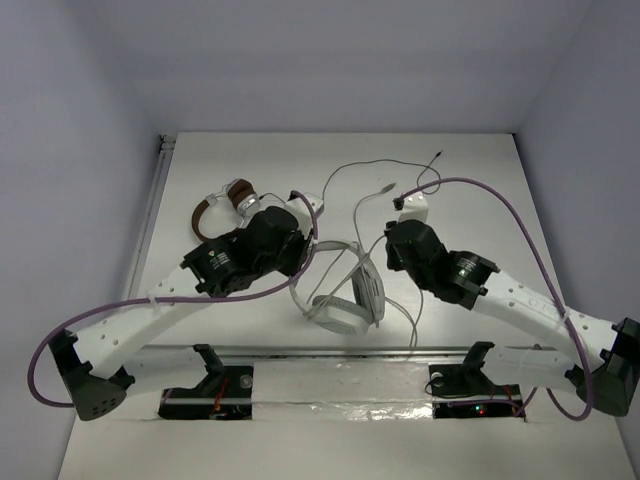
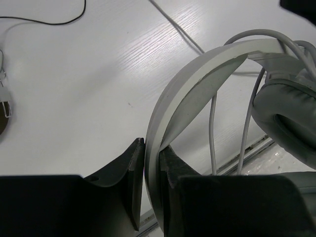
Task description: Wrap the headphones
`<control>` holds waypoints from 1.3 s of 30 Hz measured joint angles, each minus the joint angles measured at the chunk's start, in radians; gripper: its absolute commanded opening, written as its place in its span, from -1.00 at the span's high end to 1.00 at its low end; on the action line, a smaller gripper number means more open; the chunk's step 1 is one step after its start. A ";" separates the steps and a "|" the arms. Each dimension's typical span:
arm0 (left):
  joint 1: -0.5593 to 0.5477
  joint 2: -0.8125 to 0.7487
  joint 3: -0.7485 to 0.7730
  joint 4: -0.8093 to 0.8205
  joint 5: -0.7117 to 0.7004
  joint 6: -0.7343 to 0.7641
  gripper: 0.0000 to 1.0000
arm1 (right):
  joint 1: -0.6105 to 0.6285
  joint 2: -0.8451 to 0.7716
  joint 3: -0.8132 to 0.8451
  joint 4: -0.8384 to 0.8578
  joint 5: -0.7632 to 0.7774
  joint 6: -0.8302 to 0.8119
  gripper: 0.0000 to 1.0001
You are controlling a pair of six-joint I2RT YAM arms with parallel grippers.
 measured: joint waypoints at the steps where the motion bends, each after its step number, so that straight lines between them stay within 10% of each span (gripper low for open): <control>1: 0.000 -0.003 0.009 0.000 0.004 0.000 1.00 | -0.014 -0.014 -0.024 0.023 -0.019 0.009 0.49; 13: 0.056 -0.008 0.062 0.017 0.159 -0.014 1.00 | -0.259 -0.184 -0.305 0.435 -0.477 0.091 0.37; 39: 0.291 0.040 0.171 0.325 0.503 -0.261 1.00 | -0.272 0.082 -0.601 1.180 -0.982 0.250 0.33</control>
